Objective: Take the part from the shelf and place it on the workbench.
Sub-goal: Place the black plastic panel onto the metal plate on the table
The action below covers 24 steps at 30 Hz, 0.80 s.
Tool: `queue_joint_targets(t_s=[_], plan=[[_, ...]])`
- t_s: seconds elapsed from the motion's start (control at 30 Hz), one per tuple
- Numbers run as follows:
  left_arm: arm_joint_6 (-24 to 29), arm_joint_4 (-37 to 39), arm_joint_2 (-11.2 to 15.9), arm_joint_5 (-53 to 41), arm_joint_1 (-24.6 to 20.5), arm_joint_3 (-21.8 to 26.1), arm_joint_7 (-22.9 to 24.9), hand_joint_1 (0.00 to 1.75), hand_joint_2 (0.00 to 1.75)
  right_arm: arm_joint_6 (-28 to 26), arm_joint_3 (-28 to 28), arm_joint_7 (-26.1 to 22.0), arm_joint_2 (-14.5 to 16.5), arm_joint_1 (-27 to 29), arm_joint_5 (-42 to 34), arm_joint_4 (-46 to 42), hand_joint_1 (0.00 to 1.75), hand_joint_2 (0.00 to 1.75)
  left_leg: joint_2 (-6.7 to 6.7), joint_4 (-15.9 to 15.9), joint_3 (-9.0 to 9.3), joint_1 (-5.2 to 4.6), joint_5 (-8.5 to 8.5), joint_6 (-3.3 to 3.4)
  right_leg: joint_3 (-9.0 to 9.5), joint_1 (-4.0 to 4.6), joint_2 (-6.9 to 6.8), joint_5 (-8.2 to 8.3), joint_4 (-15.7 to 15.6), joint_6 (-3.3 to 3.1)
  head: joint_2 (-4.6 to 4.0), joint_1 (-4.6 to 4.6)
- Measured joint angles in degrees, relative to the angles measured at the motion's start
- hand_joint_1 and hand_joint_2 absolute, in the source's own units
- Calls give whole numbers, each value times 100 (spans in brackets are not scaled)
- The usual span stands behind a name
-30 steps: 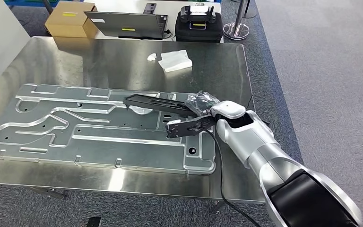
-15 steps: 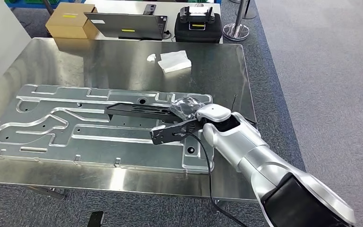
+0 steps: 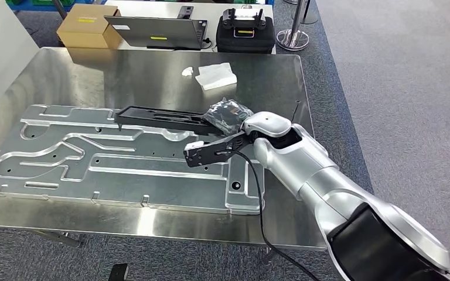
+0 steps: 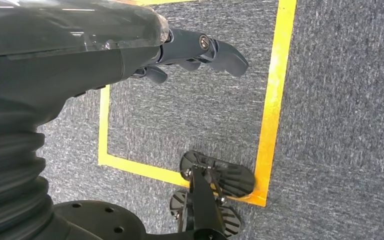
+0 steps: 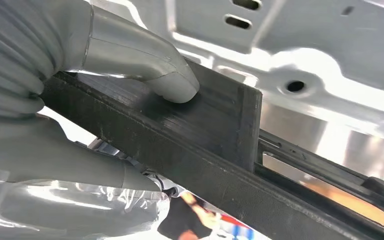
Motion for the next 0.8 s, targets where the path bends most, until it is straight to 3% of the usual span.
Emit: queue_joint_targets(t_s=[0.27,0.5,0.8], plan=[[-7,0,6,-7,26,19,-60,0,175,6,-5,-402,-30,-35,-118,-6,175,175,0,0,5,0,2,-2,2,0,-3,0,0,0,-1,0],[42,0,45,3,69,54,-84,0,175,150,-73,-691,-380,167,-203,-234,175,175,-3,0,13,0,1,-2,11,-1,-7,0,0,-1,0,0],[23,0,39,-14,110,142,-928,0,175,207,-32,-1041,-885,631,-90,-418,175,175,-2,1,20,-1,1,-2,18,-2,-7,0,-1,0,0,0]])
